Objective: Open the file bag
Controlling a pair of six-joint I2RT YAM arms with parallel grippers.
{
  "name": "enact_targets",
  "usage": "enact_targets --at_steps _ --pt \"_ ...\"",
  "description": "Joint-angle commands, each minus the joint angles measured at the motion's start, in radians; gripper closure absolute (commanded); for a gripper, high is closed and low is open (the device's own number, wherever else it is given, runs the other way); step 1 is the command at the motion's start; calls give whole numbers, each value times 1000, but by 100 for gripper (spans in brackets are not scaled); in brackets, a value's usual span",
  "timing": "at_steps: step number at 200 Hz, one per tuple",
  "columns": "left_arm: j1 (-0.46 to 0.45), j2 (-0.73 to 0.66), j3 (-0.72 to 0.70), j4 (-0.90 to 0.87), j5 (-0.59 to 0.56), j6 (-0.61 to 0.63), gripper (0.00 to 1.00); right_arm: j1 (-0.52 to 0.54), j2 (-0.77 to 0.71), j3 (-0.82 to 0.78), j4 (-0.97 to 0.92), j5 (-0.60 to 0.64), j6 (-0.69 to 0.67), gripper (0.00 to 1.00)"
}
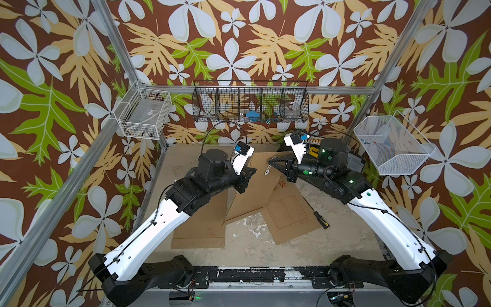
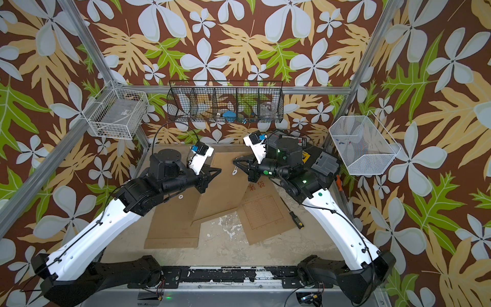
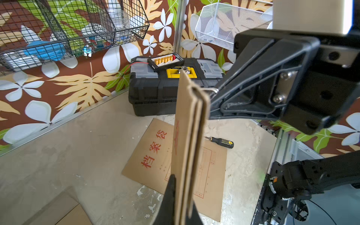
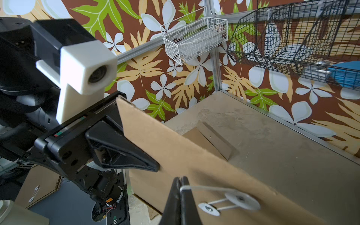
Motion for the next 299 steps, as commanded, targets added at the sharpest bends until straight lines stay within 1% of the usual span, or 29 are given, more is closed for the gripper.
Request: enact_targets --at_steps 1,37,42,69,112,205,230,247,278,292,299 --pt "-8 3 10 -18 -45 29 100 1 -18 -6 20 40 1 100" --pt "-28 3 -1 -37 -50 54 100 0 -38 -18 16 96 -3 100" --pt "-30 2 -3 -37 -48 55 100 1 -42 -18 15 125 -3 100" --pt "-34 2 2 -43 -38 60 100 2 -61 -32 16 181 9 100" --pt "-36 -11 -16 -45 -60 63 100 0 -87 -40 15 262 -1 100" --pt "-35 -2 -13 -29 -40 63 100 -4 -129 -76 -19 440 -29 100" --pt "-35 -25 -26 0 -37 47 100 -4 -132 -84 -32 454 -45 100" --pt "-36 -47 -50 46 -18 12 100 -4 -139 -94 -33 460 -49 100" --pt "-34 -79 -102 130 14 -54 100 -4 -172 -134 6 415 -49 100" --pt "-25 -94 -128 173 51 -74 100 -4 -179 -144 9 417 -55 100" --pt "-8 -96 -137 192 97 -84 100 -4 -179 -144 7 424 -59 100"
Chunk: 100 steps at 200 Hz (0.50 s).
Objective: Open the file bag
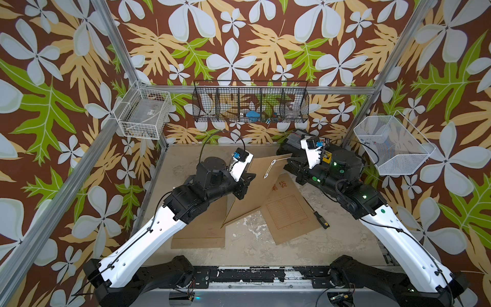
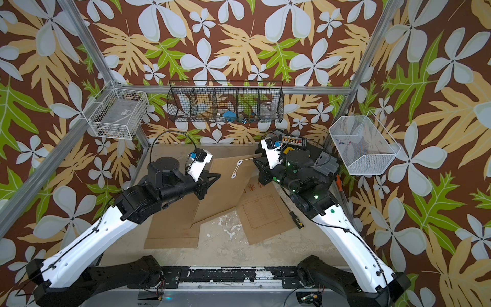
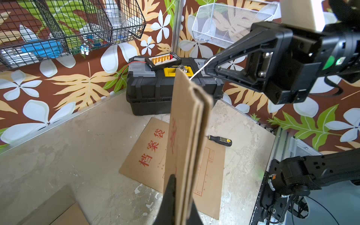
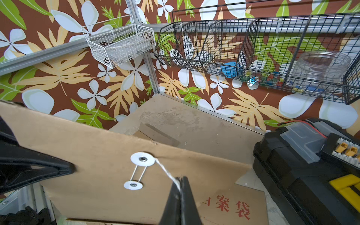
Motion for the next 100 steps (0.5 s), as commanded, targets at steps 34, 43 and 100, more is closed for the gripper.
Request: enact_targets --at_steps 34,43,100 --pt "138 -17 -48 216 320 -134 100 1 4 9 12 20 -22 100" --pt "154 -16 -47 231 369 -146 100 1 3 9 13 23 -22 100" --pt "168 -16 -52 296 453 -183 100 0 24 20 9 -33 -48 100"
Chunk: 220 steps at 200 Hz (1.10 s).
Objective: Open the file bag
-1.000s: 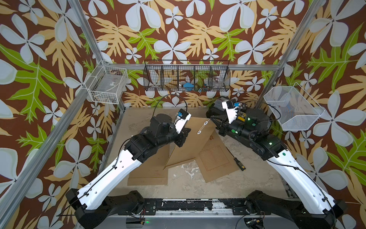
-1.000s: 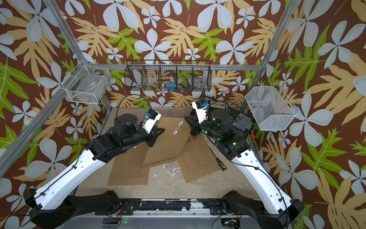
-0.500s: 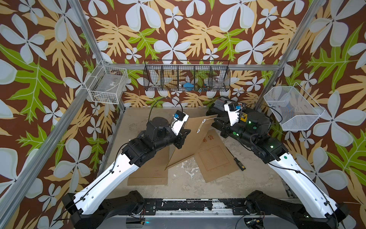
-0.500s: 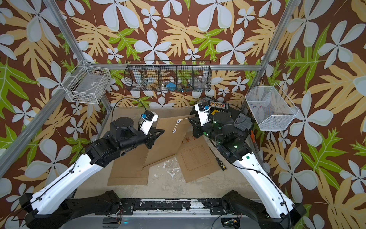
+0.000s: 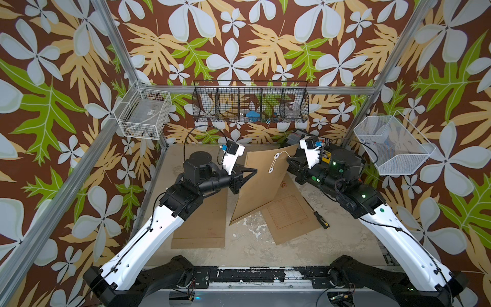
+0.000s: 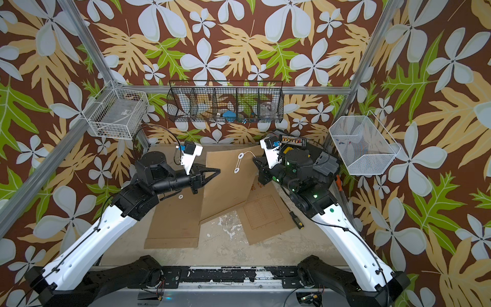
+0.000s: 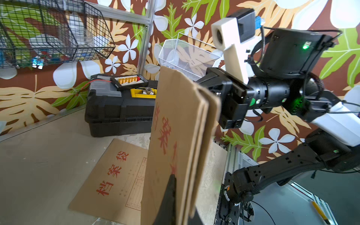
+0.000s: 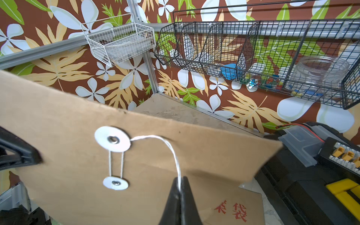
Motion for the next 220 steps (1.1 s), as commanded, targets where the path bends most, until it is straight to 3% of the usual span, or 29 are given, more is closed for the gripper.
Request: enact_targets --at_steps 1,85,183,220 --pt "5 -5 0 84 62 -34 100 0 5 7 10 -32 -19 100" --pt "5 -40 -33 127 9 -104 100 0 -16 -65 2 -160 -44 100" --pt "5 2 -13 138 -15 -97 100 1 12 -69 10 -323 -87 100" --pt "5 10 -3 118 -23 -80 100 10 17 -81 64 -457 -44 100"
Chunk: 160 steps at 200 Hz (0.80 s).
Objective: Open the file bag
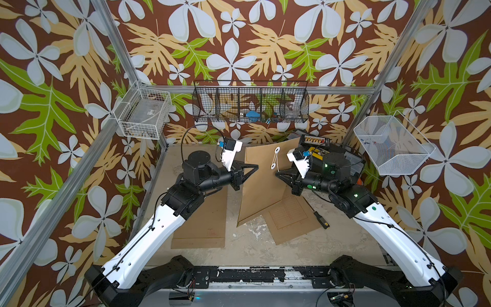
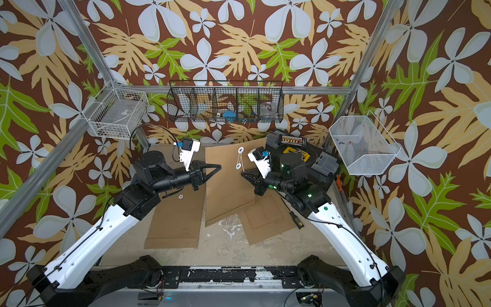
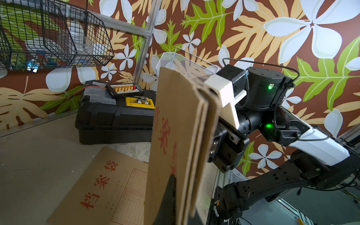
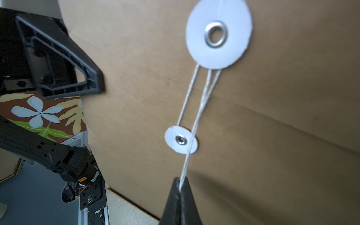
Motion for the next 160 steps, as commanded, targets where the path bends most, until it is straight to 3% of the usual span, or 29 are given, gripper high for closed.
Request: enact_targets --at_steps 1,30,59,107,160 --pt "1 1 10 22 -14 25 100 7 4 -8 62 -109 26 100" --pt "-16 -13 2 16 -107 21 100 10 16 -5 85 -128 45 100" --pt "-113 -20 24 -26 -289 83 100 11 23 2 100 -101 73 100" --pt "-158 -26 25 -39 -424 123 100 10 27 -4 114 -91 85 100" --pt "-275 12 78 -120 -678 231 100 10 45 7 123 -90 97 100"
